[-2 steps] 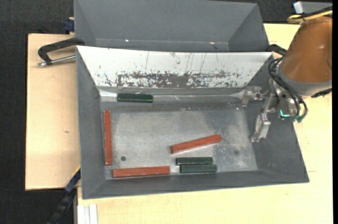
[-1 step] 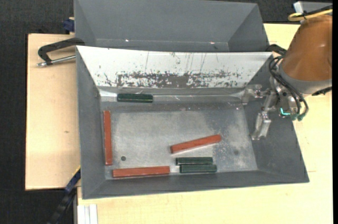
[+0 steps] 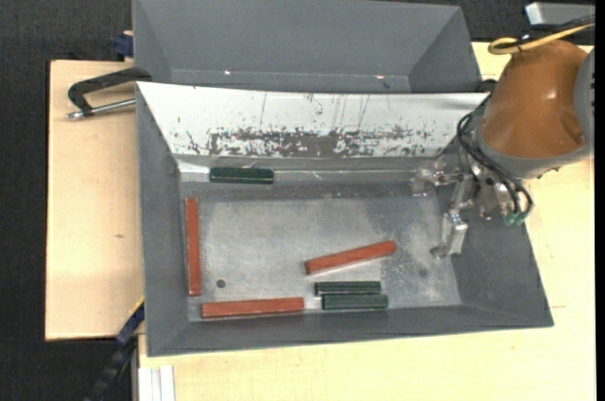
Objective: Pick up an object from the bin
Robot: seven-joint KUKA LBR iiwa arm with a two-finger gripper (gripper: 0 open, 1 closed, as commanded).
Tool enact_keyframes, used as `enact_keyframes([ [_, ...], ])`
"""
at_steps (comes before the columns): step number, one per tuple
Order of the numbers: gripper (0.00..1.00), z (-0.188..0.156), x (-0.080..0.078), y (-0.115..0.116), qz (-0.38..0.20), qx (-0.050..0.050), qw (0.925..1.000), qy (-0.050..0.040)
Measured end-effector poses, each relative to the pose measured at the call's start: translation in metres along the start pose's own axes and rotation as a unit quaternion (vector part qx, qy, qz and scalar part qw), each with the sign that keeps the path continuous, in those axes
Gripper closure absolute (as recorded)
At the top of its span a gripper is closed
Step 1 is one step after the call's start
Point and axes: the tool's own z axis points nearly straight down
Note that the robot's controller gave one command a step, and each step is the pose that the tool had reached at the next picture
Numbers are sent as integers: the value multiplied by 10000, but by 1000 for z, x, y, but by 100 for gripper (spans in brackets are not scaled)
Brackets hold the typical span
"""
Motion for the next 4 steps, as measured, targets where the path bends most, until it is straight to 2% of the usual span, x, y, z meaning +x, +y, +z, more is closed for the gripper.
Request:
enact_keyframes([
  [1,0,53,27,39,-588,-25,9983,2],
  [2,0,48,23,77,-181,-30,9998,57],
  [3,100,61,26,79,878,-35,9961,7],
  [4,0,61,24,76,888,-16,9960,-43],
])
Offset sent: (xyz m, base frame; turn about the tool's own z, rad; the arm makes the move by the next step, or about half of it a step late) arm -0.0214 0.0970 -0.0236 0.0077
